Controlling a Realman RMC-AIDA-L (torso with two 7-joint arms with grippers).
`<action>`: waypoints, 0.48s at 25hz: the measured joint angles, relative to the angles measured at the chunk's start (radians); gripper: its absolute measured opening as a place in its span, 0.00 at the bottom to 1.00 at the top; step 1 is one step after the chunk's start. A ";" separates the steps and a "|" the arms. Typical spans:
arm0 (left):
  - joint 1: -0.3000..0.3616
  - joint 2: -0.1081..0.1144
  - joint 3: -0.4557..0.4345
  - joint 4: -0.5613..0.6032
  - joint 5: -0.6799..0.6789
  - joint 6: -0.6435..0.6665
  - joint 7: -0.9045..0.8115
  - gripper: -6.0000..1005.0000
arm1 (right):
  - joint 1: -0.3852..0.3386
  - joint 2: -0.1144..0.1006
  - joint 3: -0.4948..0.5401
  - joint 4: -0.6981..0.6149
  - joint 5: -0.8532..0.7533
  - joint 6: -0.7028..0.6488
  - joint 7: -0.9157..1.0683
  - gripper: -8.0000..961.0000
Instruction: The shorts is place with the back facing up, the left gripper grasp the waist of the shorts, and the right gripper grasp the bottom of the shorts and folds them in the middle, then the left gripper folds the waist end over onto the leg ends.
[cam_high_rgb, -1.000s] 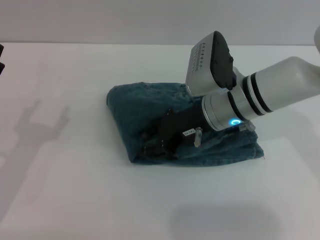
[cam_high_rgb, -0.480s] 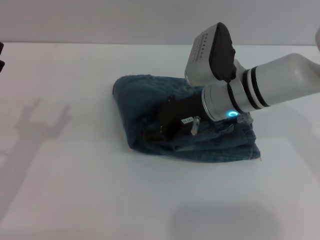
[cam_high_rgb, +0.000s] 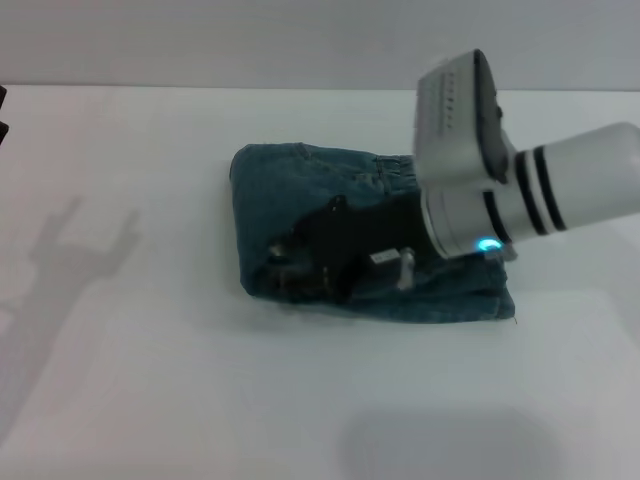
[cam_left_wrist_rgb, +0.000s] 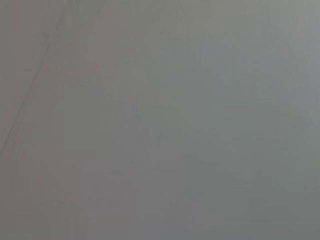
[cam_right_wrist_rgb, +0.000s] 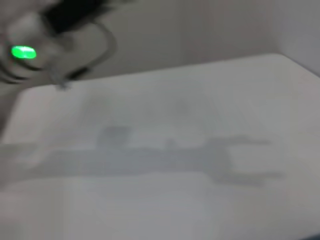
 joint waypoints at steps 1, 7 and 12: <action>0.000 0.001 0.000 0.000 0.000 0.000 -0.002 0.82 | -0.051 0.000 0.004 -0.062 0.012 -0.053 -0.049 0.49; 0.000 0.002 -0.001 0.000 0.000 0.001 -0.005 0.82 | -0.217 0.000 0.025 -0.132 0.282 -0.059 -0.336 0.49; 0.004 0.003 -0.002 0.000 -0.005 0.001 -0.005 0.82 | -0.310 -0.002 0.061 0.016 0.807 -0.062 -0.786 0.49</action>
